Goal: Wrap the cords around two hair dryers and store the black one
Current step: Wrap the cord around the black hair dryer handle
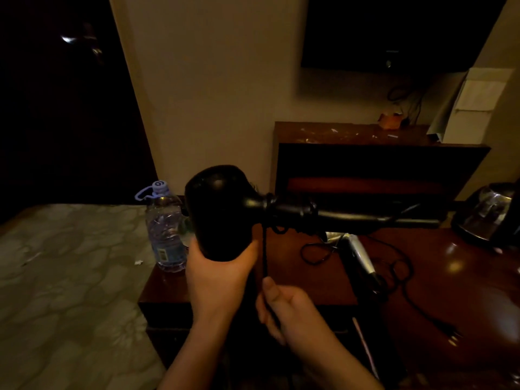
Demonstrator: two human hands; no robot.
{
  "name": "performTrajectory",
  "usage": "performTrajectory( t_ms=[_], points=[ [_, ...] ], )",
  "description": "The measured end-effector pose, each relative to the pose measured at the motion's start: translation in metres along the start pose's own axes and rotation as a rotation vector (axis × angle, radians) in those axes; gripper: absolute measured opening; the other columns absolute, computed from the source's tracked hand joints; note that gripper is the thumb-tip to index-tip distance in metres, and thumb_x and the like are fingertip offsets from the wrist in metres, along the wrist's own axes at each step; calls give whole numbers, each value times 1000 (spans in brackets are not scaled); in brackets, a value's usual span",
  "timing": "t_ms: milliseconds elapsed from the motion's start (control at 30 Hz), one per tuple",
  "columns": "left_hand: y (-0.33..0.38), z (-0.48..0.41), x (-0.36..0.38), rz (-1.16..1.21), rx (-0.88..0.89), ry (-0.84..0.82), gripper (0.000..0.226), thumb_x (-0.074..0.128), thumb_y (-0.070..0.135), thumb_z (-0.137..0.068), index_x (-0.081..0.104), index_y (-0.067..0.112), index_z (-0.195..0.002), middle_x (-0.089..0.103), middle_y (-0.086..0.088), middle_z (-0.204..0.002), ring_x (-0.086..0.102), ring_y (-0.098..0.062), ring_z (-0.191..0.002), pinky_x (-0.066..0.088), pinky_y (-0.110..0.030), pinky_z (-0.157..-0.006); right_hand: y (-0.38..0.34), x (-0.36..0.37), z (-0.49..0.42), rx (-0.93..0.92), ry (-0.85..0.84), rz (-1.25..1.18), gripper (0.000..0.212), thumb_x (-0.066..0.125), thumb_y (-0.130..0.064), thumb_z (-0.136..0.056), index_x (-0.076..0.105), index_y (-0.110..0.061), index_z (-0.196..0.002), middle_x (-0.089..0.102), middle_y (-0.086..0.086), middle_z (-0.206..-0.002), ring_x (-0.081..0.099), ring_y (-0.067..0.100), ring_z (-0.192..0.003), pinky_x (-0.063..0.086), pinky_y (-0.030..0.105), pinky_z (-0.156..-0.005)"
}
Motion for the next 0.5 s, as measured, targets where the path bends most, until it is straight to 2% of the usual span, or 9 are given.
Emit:
performTrajectory(
  t_ms=[67,133,200,233,267,333,400,433,500],
  points=[
    [-4,-4,-2,105,-52,-64,41,91,24,-65,63,35,-92,72,13,-88,69,9,-75,50,-10,-55,3,-21,-10,26,30,-4,47,56,-57,-83,45,-22,-53,32,-8,-39,23,5,-35,16,18,-38],
    [-6,-9,-5,161,-40,-145,50,93,29,-54,69,29,-98,79,7,-88,75,-5,-81,56,-17,-59,5,-41,-19,71,-11,-179,44,67,-52,-78,45,-20,-57,28,-7,-37,19,7,-31,13,19,-36],
    [-4,-11,-9,127,36,-264,60,88,30,-45,70,23,-102,80,14,-89,75,-4,-81,56,-17,-60,-6,-59,-26,100,-126,-370,40,79,-48,-73,52,-19,-66,34,-6,-39,28,5,-29,22,18,-32],
    [-3,-12,-12,62,81,-319,62,87,31,-43,69,23,-103,79,17,-90,75,-2,-82,56,-15,-61,-15,-68,-26,104,-184,-415,34,77,-46,-77,56,-19,-73,42,-5,-44,36,4,-31,30,18,-31],
    [-1,-12,-14,-19,119,-370,64,86,34,-43,68,26,-103,78,19,-93,74,0,-85,56,-15,-62,-28,-76,-25,110,-238,-460,28,69,-43,-87,57,-18,-80,45,-4,-47,41,4,-33,30,17,-31],
    [2,-12,-18,-187,170,-471,63,90,34,-49,64,39,-105,74,22,-102,71,0,-92,58,-21,-67,-50,-87,-19,135,-288,-571,24,52,-32,-99,54,-14,-84,39,-6,-47,26,6,-30,15,21,-32],
    [3,-9,-18,-359,195,-523,66,93,34,-56,57,52,-108,69,26,-106,69,-1,-94,60,-31,-75,-66,-94,-9,121,-220,-481,24,44,-23,-101,58,-7,-89,33,-4,-50,15,7,-33,10,22,-36],
    [2,-9,-18,-442,197,-517,68,92,41,-56,52,57,-109,67,29,-107,68,1,-93,60,-38,-79,-70,-94,-3,103,-173,-395,26,42,-19,-101,62,-3,-93,34,-1,-53,18,6,-33,12,20,-35],
    [3,-7,-17,-554,215,-474,72,88,54,-54,44,64,-111,67,31,-102,66,4,-92,59,-41,-80,-76,-87,7,59,-106,-247,31,41,-15,-103,66,3,-105,45,6,-60,34,8,-34,20,14,-35]
  ],
)
Point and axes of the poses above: each hand's wrist, its own z-axis away from the middle knuckle, its own x-axis out of the palm, y = z × x, the point moved 4 cm from there along -z, towards the middle knuckle
